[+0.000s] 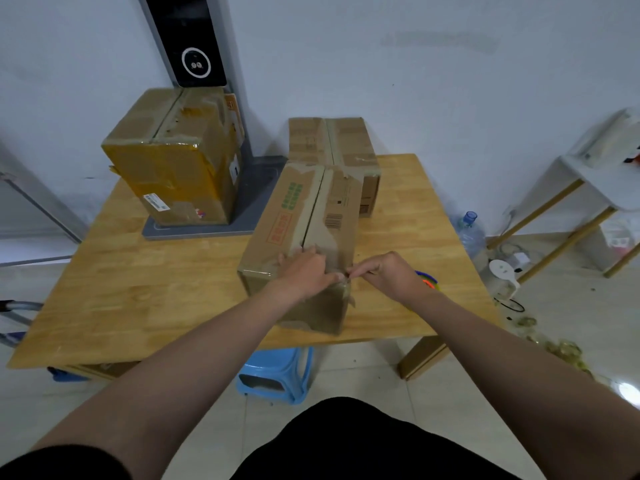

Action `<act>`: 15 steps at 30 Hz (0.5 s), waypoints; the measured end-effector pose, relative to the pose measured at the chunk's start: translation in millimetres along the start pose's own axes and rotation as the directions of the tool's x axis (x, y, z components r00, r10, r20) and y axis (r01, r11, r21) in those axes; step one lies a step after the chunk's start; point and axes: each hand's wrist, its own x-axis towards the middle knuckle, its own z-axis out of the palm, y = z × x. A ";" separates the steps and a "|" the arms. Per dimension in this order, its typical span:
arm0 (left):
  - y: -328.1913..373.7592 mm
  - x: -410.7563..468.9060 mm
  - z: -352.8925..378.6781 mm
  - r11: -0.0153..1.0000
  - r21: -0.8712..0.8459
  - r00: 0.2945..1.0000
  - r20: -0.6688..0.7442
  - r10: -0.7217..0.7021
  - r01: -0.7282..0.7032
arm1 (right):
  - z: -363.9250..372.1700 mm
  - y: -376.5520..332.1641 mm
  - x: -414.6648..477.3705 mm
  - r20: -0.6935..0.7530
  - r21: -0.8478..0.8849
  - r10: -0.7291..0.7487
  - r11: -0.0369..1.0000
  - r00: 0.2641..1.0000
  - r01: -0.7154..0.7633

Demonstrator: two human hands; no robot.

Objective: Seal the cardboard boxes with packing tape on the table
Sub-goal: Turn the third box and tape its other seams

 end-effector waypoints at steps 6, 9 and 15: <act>36.9 10.7 6.0 0.983 -0.022 0.981 0.073 -0.178 0.180 | -19.4 -7.3 5.1 -0.041 -0.167 0.127 0.977 0.991 -0.132; 27.5 5.9 3.8 0.992 0.023 0.992 0.013 -0.127 0.127 | -24.3 -13.0 12.9 -0.040 -0.244 0.148 0.958 0.988 -0.153; -10.8 -29.3 -0.4 0.996 0.036 0.995 0.060 0.079 -0.081 | -32.1 -23.3 30.0 -0.024 -0.351 0.152 0.924 0.988 -0.151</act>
